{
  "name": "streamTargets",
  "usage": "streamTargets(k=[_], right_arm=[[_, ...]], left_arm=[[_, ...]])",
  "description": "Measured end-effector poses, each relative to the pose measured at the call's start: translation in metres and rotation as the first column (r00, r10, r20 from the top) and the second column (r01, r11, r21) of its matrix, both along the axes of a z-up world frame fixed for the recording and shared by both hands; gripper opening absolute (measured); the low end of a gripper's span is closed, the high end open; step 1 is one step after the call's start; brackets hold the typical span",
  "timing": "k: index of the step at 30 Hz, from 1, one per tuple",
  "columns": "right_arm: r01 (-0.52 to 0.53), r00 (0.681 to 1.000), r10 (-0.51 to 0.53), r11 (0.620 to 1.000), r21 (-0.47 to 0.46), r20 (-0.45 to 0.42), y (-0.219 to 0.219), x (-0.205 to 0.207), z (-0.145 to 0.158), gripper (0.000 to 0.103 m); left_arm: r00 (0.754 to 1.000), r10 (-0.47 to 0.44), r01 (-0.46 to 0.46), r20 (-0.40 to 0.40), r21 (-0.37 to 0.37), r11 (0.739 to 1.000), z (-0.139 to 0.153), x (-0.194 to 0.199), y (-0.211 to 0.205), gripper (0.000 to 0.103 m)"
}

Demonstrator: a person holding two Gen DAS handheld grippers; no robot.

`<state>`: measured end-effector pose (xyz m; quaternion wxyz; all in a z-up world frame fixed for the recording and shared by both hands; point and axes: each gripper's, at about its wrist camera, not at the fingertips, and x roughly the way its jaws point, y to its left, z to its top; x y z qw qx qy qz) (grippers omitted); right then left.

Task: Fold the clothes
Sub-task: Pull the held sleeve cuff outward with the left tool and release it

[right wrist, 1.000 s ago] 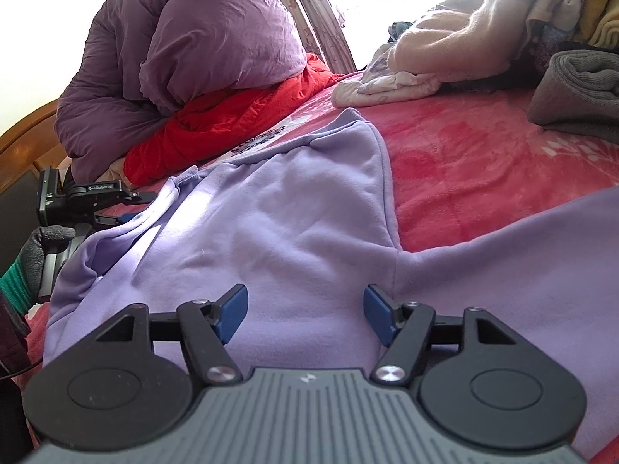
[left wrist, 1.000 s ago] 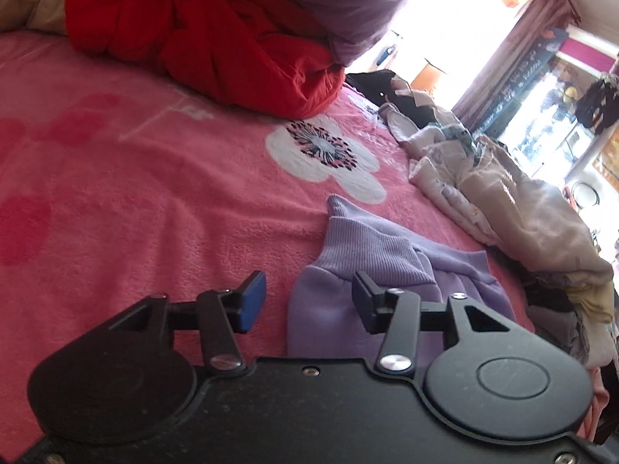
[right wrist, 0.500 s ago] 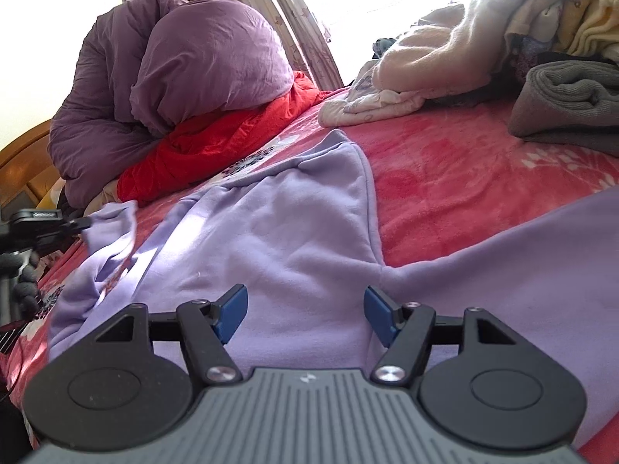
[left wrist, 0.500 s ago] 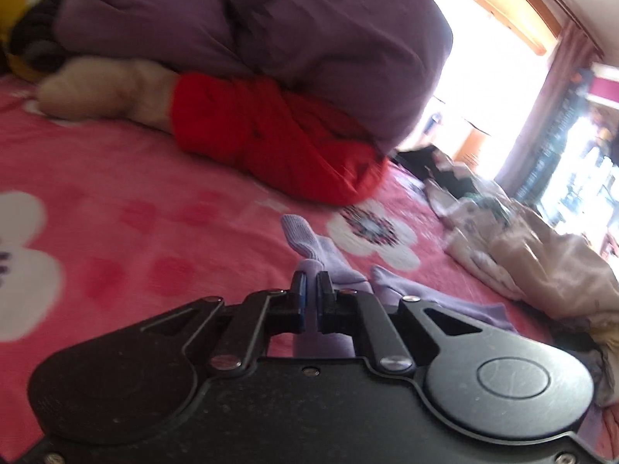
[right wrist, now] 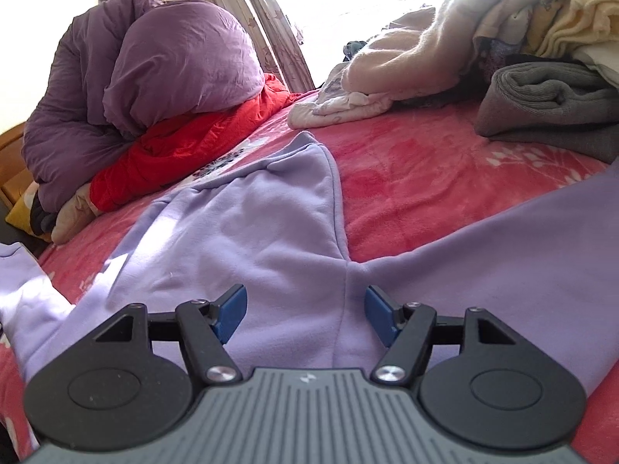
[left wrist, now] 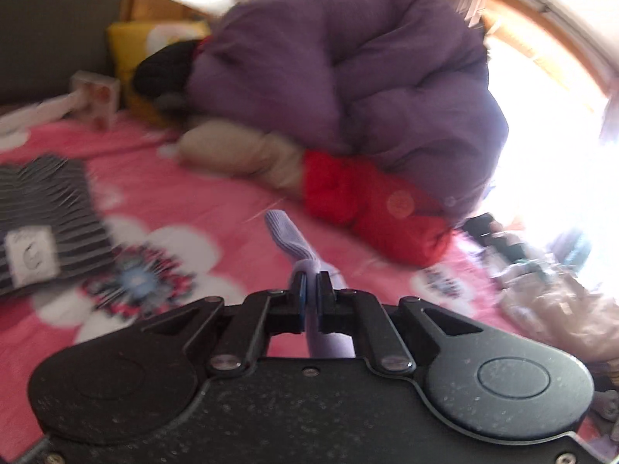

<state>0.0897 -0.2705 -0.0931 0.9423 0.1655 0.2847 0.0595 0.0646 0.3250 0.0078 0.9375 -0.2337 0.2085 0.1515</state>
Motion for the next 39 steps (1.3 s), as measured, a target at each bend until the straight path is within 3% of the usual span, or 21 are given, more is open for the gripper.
streamTargets(k=[2,4,7,10,14,15,16,18,21,22,24,25,26,27,29,31,34,36,37,39], right_arm=[[0.000,1.000,0.000,0.999,-0.042,-0.004,0.005,-0.001,-0.001,0.068],[0.002,1.000,-0.003,0.996,-0.088,-0.001,0.012,-0.002,0.001,0.067],[-0.013,1.000,0.017,0.988,-0.156,0.023,0.025,-0.008,0.009,0.067],[-0.070,0.993,0.090,0.968,-0.241,0.073,0.051,-0.018,0.025,0.066],[-0.220,0.958,0.263,0.932,-0.286,0.119,0.109,-0.029,0.046,0.064],[-0.274,0.939,0.322,0.914,-0.298,0.121,0.129,-0.032,0.049,0.062],[-0.327,0.917,0.379,0.892,-0.310,0.123,0.150,-0.034,0.052,0.060],[-0.402,0.880,0.456,0.862,-0.308,0.129,0.187,-0.038,0.055,0.059],[-0.461,0.845,0.523,0.820,-0.339,0.114,0.231,-0.040,0.048,0.060],[-0.488,0.834,0.547,0.796,-0.359,0.077,0.244,-0.038,0.042,0.061],[-0.604,0.784,0.612,0.710,-0.362,-0.106,0.265,-0.033,0.019,0.064],[-0.618,0.771,0.623,0.683,-0.390,-0.130,0.268,-0.038,0.011,0.064],[-0.607,0.770,0.628,0.667,-0.432,-0.113,0.268,-0.045,0.007,0.064],[-0.604,0.774,0.624,0.672,-0.429,-0.112,0.265,-0.047,0.008,0.064],[-0.605,0.782,0.612,0.701,-0.378,-0.117,0.254,-0.049,0.016,0.064],[-0.613,0.776,0.623,0.707,-0.352,-0.100,0.242,-0.057,0.024,0.065],[-0.601,0.773,0.631,0.697,-0.392,-0.063,0.227,-0.074,0.034,0.065],[-0.566,0.800,0.599,0.733,-0.378,-0.037,0.209,-0.074,0.039,0.065],[-0.543,0.818,0.574,0.760,-0.358,-0.021,0.200,-0.071,0.041,0.065],[-0.488,0.856,0.517,0.810,-0.326,0.002,0.181,-0.062,0.041,0.065]], left_arm=[[0.988,0.064,-0.067,-0.143,-0.011,0.998,-0.034,0.011,0.013,0.003],[0.975,0.079,-0.103,-0.209,-0.106,0.989,-0.061,0.015,0.027,0.003],[0.976,0.105,-0.135,-0.189,-0.154,0.979,-0.064,0.014,0.037,0.013],[0.979,0.125,-0.158,-0.160,-0.212,0.964,-0.065,0.013,0.046,0.031],[0.982,0.113,-0.151,-0.153,-0.264,0.953,-0.071,0.022,0.053,0.031],[0.984,0.095,-0.131,-0.150,-0.249,0.960,-0.072,0.026,0.051,0.029],[0.986,0.078,-0.111,-0.149,-0.229,0.967,-0.071,0.029,0.049,0.008],[0.989,0.091,-0.111,-0.115,-0.182,0.977,-0.064,0.025,0.047,0.007],[0.990,0.143,-0.143,-0.004,-0.131,0.981,-0.044,0.006,0.048,0.007],[0.988,0.155,-0.157,-0.026,-0.106,0.982,-0.045,0.005,0.049,0.007],[0.973,0.159,-0.174,-0.167,-0.079,0.982,-0.061,0.015,0.054,0.006],[0.960,0.152,-0.173,-0.236,-0.073,0.982,-0.068,0.020,0.058,0.007],[0.955,0.157,-0.182,-0.252,-0.078,0.980,-0.071,0.020,0.061,0.007],[0.955,0.177,-0.197,-0.238,-0.065,0.978,-0.067,0.017,0.061,0.008],[0.953,0.222,-0.224,-0.206,0.015,0.975,-0.052,0.013,0.056,0.026],[0.963,0.220,-0.211,-0.155,0.072,0.975,-0.038,0.010,0.047,0.027],[0.997,0.017,-0.018,-0.075,-0.007,1.000,-0.025,0.014,0.024,0.027],[0.978,-0.206,0.204,-0.044,-0.033,0.978,-0.019,0.018,-0.008,0.027],[0.945,-0.327,0.325,-0.031,-0.050,0.944,-0.019,0.020,-0.026,0.027],[0.833,-0.552,0.549,-0.039,-0.069,0.833,-0.029,0.026,-0.069,0.028]])
